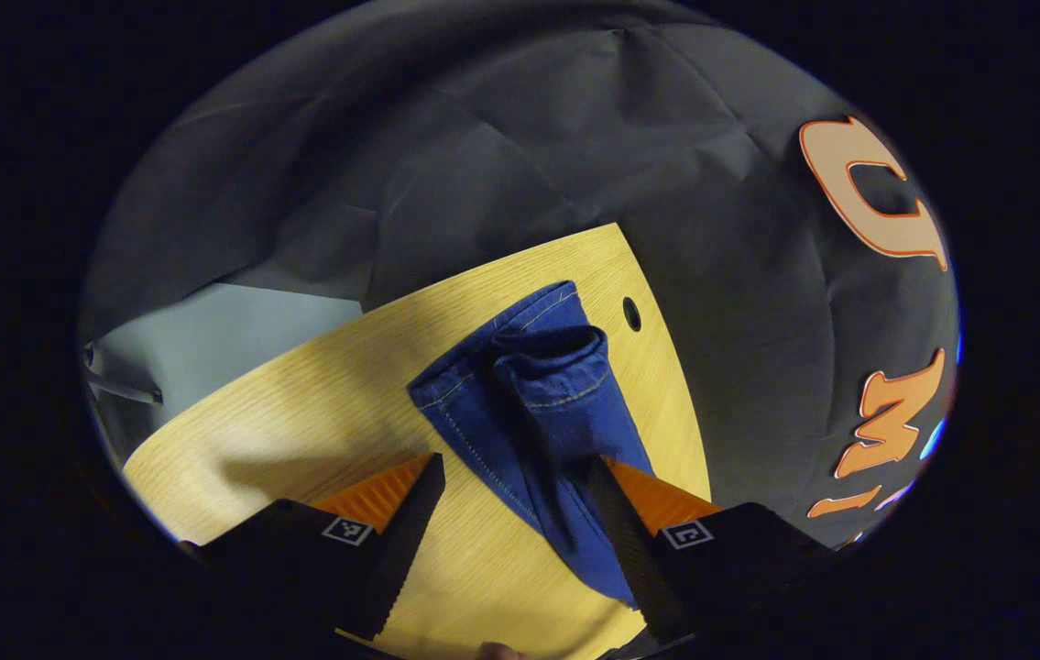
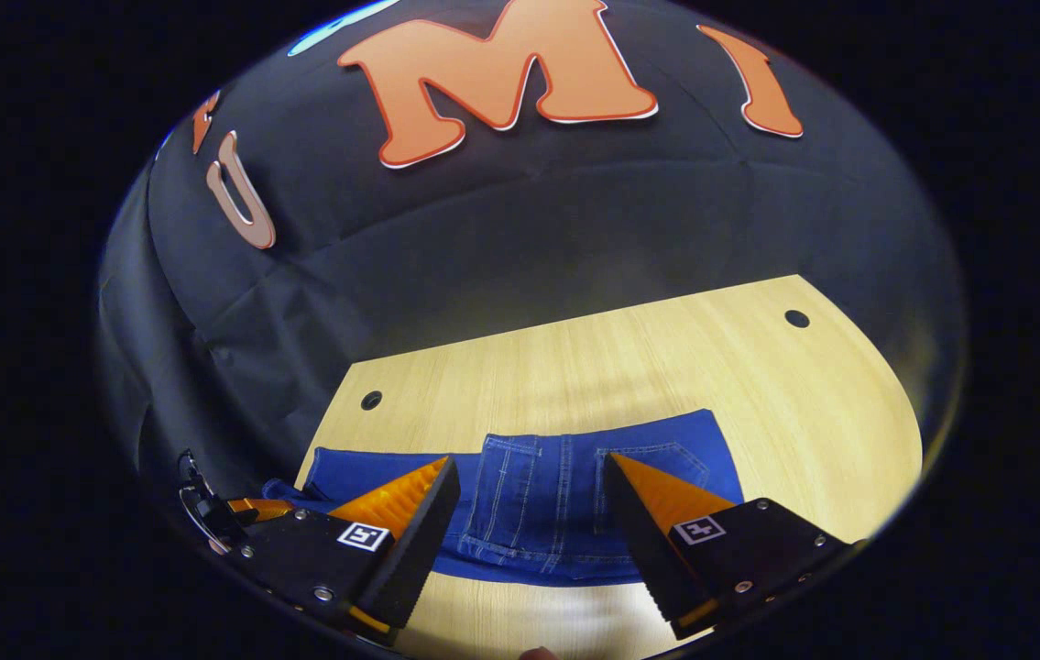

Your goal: Grasp the waist and the cuffs of the jeans and fold them to make the two legs overlap; first hold the waist and fold one-third of the jeans toward the cuffs, then hold the cuffs and fold the remaining one-third in the same direction to finish folding.

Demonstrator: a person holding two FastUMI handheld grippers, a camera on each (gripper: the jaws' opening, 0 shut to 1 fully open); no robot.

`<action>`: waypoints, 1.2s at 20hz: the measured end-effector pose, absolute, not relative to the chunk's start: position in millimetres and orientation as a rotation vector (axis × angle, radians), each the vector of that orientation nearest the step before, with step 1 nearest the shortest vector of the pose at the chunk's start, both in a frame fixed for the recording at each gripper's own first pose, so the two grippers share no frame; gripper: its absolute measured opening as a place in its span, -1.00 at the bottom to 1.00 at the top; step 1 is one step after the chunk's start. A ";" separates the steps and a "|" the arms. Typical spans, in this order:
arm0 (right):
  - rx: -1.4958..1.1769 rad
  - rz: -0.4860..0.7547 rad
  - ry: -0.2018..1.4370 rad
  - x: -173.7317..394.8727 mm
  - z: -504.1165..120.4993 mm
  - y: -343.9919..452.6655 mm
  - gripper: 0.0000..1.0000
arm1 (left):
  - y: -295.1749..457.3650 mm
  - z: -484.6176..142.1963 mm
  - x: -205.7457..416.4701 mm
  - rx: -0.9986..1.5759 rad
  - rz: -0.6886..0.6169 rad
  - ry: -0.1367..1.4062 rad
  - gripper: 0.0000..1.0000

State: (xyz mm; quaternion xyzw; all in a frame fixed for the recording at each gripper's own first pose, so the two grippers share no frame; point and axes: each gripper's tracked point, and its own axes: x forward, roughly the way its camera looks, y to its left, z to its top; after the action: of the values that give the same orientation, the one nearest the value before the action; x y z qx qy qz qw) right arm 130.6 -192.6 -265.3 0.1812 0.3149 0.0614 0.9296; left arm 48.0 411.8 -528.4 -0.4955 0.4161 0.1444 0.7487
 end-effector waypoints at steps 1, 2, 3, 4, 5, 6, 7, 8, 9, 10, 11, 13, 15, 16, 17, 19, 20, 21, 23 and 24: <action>0.371 0.118 0.643 128.9 -264.1 -195.2 0.94 | 409.4 -533.7 59.5 -1.080 0.311 0.903 0.95; 0.371 0.105 0.639 127.4 -262.5 -198.9 0.95 | 408.9 -536.4 66.3 -1.081 0.302 0.898 0.95; 0.374 0.099 0.637 125.3 -260.9 -199.6 0.94 | 408.4 -537.0 74.7 -1.081 0.291 0.889 0.95; 0.377 0.089 0.634 122.9 -259.4 -201.9 0.94 | 407.4 -538.0 78.4 -1.082 0.282 0.890 0.90; 0.385 0.089 0.633 119.7 -258.4 -202.1 0.94 | 405.7 -539.7 85.1 -1.093 0.268 0.883 0.93; 0.389 0.083 0.634 116.5 -258.3 -202.7 0.94 | 405.1 -538.2 92.5 -1.104 0.260 0.876 0.91; 0.394 0.079 0.634 114.9 -258.5 -203.7 0.94 | 404.2 -539.4 99.1 -1.113 0.251 0.862 0.91; 0.399 0.069 0.638 111.3 -259.9 -205.7 0.95 | 403.5 -540.8 102.1 -1.119 0.243 0.845 0.90; 0.404 0.060 0.642 107.8 -261.7 -209.1 0.94 | 402.9 -541.9 106.1 -1.127 0.231 0.830 0.89; 0.409 0.054 0.649 104.7 -263.4 -210.0 0.94 | 403.5 -540.8 110.7 -1.128 0.222 0.818 0.89; 0.410 0.042 0.654 103.1 -265.1 -212.9 0.94 | 399.9 -541.1 117.4 -1.134 0.212 0.808 0.88; 0.418 0.025 0.660 98.7 -267.0 -218.4 0.94 | 393.6 -542.6 124.7 -1.258 0.207 0.805 0.84; 0.424 0.017 0.666 94.2 -267.6 -220.5 0.94 | 402.6 -549.5 127.1 -1.313 0.232 0.797 0.69; 0.427 0.013 0.668 92.8 -267.9 -222.7 0.94 | 400.2 -556.6 127.7 -1.323 0.220 0.805 0.36; 0.433 0.012 0.670 91.0 -268.0 -224.2 0.94 | 397.1 -559.8 131.8 -1.333 0.214 0.797 0.04; 0.436 0.001 0.676 89.2 -271.4 -232.2 0.94 | 396.3 -562.5 132.0 -1.302 0.229 0.816 -0.55; 0.440 -0.005 0.677 89.4 -273.0 -235.6 0.94 | 393.7 -559.0 133.4 -1.284 0.210 0.812 -0.67; 0.449 -0.007 0.679 91.9 -274.2 -238.4 0.95 | 389.8 -557.9 140.0 -1.269 0.210 0.796 -0.69; 0.473 0.002 0.681 97.8 -275.5 -238.8 0.94 | 387.7 -544.3 140.5 -1.243 0.199 0.788 -0.89; 0.476 0.016 0.675 101.9 -274.1 -238.5 0.94 | 388.3 -537.9 141.0 -1.221 0.207 0.773 -0.89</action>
State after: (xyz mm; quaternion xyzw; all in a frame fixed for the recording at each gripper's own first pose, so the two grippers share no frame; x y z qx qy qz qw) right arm 101.9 -238.5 -274.1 0.2313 0.3282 0.0079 0.9158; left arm 141.0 388.3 -537.9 -0.5576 0.3531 0.0945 0.7453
